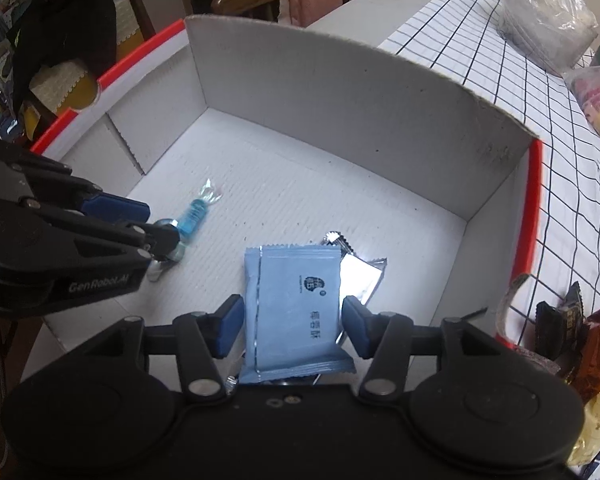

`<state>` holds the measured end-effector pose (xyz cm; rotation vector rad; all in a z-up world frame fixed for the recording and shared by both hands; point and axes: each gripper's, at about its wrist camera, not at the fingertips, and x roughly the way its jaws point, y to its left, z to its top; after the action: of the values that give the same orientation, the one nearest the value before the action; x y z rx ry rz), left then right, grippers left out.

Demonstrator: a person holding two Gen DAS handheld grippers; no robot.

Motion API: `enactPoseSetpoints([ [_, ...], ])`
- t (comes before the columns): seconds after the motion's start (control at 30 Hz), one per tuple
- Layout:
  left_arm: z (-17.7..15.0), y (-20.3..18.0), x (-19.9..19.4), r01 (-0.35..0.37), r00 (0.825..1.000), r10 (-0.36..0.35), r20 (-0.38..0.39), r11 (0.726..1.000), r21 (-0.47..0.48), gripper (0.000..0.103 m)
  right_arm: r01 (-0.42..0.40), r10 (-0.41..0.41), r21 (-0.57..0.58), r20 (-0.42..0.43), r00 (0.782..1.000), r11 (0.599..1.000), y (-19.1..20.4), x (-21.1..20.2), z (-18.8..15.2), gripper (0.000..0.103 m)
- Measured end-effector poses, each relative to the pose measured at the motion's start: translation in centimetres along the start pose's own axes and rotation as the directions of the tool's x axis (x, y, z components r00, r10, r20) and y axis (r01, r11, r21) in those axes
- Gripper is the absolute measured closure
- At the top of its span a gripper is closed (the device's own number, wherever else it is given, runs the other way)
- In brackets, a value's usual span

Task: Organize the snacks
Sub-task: 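Lower both items into the box and open both grippers, then move both tools back over the snack pile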

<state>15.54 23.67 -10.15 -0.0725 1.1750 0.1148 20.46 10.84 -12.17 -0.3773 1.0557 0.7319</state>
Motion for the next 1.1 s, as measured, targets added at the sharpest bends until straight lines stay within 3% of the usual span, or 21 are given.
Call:
enactPoseSetpoints([
  [0.27, -0.3, -0.1, -2.5, 0.031, 0.998, -0.031, 0.063, 1.000, -0.004, 0.073, -0.025, 0.024, 0.025, 0.069, 0.997, 0.999, -0.3, -2.9, -0.4, 0.040],
  [0.4, -0.6, -0.3, -4.0, 0.039, 0.993, -0.038, 0.111, 0.999, -0.001, 0.056, -0.044, 0.039, 0.036, 0.114, 0.993, 0.998, -0.4, -4.7, -0.7, 0.040],
  [0.5, -0.9, -0.6, -5.3, 0.054, 0.987, -0.054, 0.153, 0.999, 0.008, 0.053, -0.047, 0.041, 0.041, 0.145, 0.989, 0.998, -0.6, -6.1, -1.3, 0.031],
  [1.1, -2.5, -6.3, -11.6, 0.141, 0.919, -0.161, 0.359, 0.987, 0.083, 0.032, -0.093, 0.035, 0.157, 0.338, 0.940, 0.983, -5.3, -14.5, -7.5, 0.014],
])
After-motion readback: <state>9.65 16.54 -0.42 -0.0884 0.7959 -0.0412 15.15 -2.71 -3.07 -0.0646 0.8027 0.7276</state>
